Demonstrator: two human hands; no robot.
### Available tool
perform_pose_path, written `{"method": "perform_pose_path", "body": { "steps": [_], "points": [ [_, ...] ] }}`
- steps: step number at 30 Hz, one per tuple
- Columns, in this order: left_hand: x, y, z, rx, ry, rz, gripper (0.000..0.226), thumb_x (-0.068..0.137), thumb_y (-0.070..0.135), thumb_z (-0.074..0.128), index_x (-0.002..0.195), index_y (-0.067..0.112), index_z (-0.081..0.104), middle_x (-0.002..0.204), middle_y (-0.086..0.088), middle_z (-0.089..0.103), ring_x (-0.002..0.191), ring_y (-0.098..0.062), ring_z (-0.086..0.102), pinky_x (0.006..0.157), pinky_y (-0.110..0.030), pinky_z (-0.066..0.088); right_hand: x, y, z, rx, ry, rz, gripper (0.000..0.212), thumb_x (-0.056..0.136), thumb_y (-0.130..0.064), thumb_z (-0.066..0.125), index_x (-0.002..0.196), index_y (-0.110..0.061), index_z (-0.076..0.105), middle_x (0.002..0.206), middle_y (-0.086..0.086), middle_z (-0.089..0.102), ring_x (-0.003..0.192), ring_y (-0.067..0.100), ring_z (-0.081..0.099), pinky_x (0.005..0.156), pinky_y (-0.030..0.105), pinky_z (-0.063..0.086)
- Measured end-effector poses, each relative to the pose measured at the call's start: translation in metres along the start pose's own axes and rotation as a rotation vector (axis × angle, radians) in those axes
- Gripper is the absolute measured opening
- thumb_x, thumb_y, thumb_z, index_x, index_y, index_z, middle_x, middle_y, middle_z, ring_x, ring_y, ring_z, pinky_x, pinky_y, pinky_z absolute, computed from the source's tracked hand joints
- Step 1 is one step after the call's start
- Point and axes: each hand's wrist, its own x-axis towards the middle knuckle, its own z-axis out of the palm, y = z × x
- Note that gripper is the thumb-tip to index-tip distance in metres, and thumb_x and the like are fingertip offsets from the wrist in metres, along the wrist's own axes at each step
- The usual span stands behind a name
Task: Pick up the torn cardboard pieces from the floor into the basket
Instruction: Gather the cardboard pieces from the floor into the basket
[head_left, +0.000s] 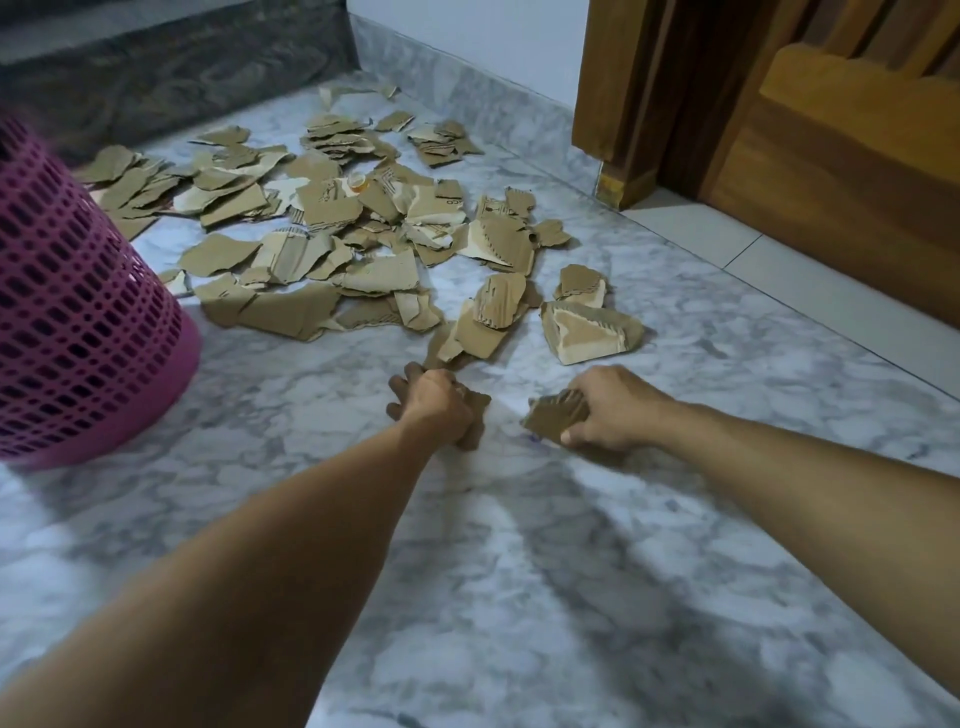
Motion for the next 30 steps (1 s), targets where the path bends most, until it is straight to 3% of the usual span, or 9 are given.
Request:
{"method": "perform_pose_path", "body": {
  "steps": [3, 5, 8, 11, 14, 18, 22, 26, 30],
  "points": [
    [0.010, -0.002, 0.004, -0.086, 0.013, 0.040, 0.036, 0.075, 0.027, 0.074, 0.108, 0.015, 0.066, 0.126, -0.012, 0.050, 0.118, -0.033, 0.047, 0.098, -0.040, 0.046, 0.026, 0.010, -0.014, 0.039, 0.079, 0.099, 0.039, 0.075, -0.033, 0.080, 0.103, -0.013, 0.064, 0.103, 0.007, 0.067, 0.089, 0.025, 0.062, 0.072, 0.030, 0.049],
    [0.013, -0.001, 0.005, -0.142, 0.025, 0.095, 0.030, 0.076, 0.024, 0.072, 0.103, 0.011, 0.068, 0.109, -0.012, 0.066, 0.101, -0.030, 0.061, 0.088, -0.034, 0.052, 0.041, 0.013, -0.023, 0.030, 0.150, 0.125, 0.047, 0.077, -0.034, 0.080, 0.115, -0.011, 0.064, 0.116, 0.011, 0.065, 0.102, 0.028, 0.061, 0.080, 0.031, 0.050],
    [0.020, 0.007, -0.004, -0.152, 0.048, 0.167, 0.024, 0.086, 0.016, 0.064, 0.109, 0.010, 0.065, 0.103, -0.010, 0.067, 0.096, -0.029, 0.063, 0.078, -0.026, 0.049, 0.060, 0.016, -0.037, -0.005, 0.208, 0.164, 0.061, 0.079, -0.035, 0.078, 0.129, -0.007, 0.057, 0.132, 0.014, 0.051, 0.122, 0.033, 0.049, 0.094, 0.037, 0.046],
    [0.036, 0.025, -0.020, -0.267, 0.044, 0.188, 0.032, 0.084, 0.008, 0.062, 0.113, 0.015, 0.051, 0.101, -0.008, 0.057, 0.095, -0.029, 0.059, 0.081, -0.042, 0.058, 0.077, 0.022, -0.051, -0.035, 0.169, 0.196, 0.054, 0.084, -0.040, 0.072, 0.126, -0.008, 0.057, 0.141, 0.013, 0.040, 0.134, 0.034, 0.033, 0.106, 0.044, 0.036],
    [0.056, 0.039, -0.037, -0.401, 0.033, 0.157, 0.038, 0.080, 0.007, 0.062, 0.114, 0.013, 0.045, 0.104, -0.010, 0.058, 0.098, -0.028, 0.058, 0.082, -0.048, 0.057, 0.090, 0.030, -0.053, 0.001, 0.100, 0.194, 0.066, 0.086, -0.044, 0.069, 0.139, -0.011, 0.047, 0.154, 0.012, 0.029, 0.142, 0.035, 0.023, 0.112, 0.044, 0.031],
    [0.074, 0.053, -0.040, -0.217, 0.103, 0.054, 0.012, 0.086, 0.019, 0.055, 0.096, 0.013, 0.053, 0.114, -0.011, 0.052, 0.107, -0.025, 0.046, 0.092, -0.039, 0.047, 0.103, 0.038, -0.038, 0.059, 0.072, 0.212, 0.071, 0.080, -0.044, 0.073, 0.140, -0.018, 0.045, 0.145, 0.015, 0.044, 0.129, 0.035, 0.045, 0.104, 0.041, 0.043],
    [0.078, 0.059, -0.024, -0.178, -0.040, -0.049, 0.044, 0.077, 0.019, 0.069, 0.119, 0.015, 0.058, 0.140, -0.017, 0.032, 0.128, -0.037, 0.034, 0.107, -0.043, 0.039, 0.108, 0.039, -0.029, 0.100, 0.136, 0.240, 0.078, 0.078, -0.045, 0.077, 0.145, -0.029, 0.042, 0.147, 0.011, 0.039, 0.132, 0.036, 0.042, 0.108, 0.048, 0.037],
    [0.080, 0.063, -0.005, -0.231, -0.016, -0.039, 0.048, 0.070, 0.020, 0.075, 0.114, 0.017, 0.058, 0.133, -0.015, 0.036, 0.116, -0.034, 0.050, 0.085, -0.035, 0.056, 0.113, 0.042, -0.021, 0.265, 0.195, 0.214, 0.079, 0.074, -0.034, 0.084, 0.142, -0.024, 0.047, 0.143, 0.010, 0.049, 0.127, 0.032, 0.051, 0.105, 0.041, 0.043],
    [0.075, 0.066, -0.005, -0.484, -0.046, -0.067, 0.041, 0.066, 0.013, 0.076, 0.095, 0.017, 0.047, 0.095, -0.010, 0.063, 0.084, -0.030, 0.066, 0.067, -0.038, 0.060, 0.109, 0.043, -0.019, 0.370, 0.218, 0.212, 0.077, 0.075, -0.025, 0.084, 0.142, -0.014, 0.047, 0.141, 0.012, 0.054, 0.127, 0.030, 0.052, 0.100, 0.031, 0.043]
  ]
}}
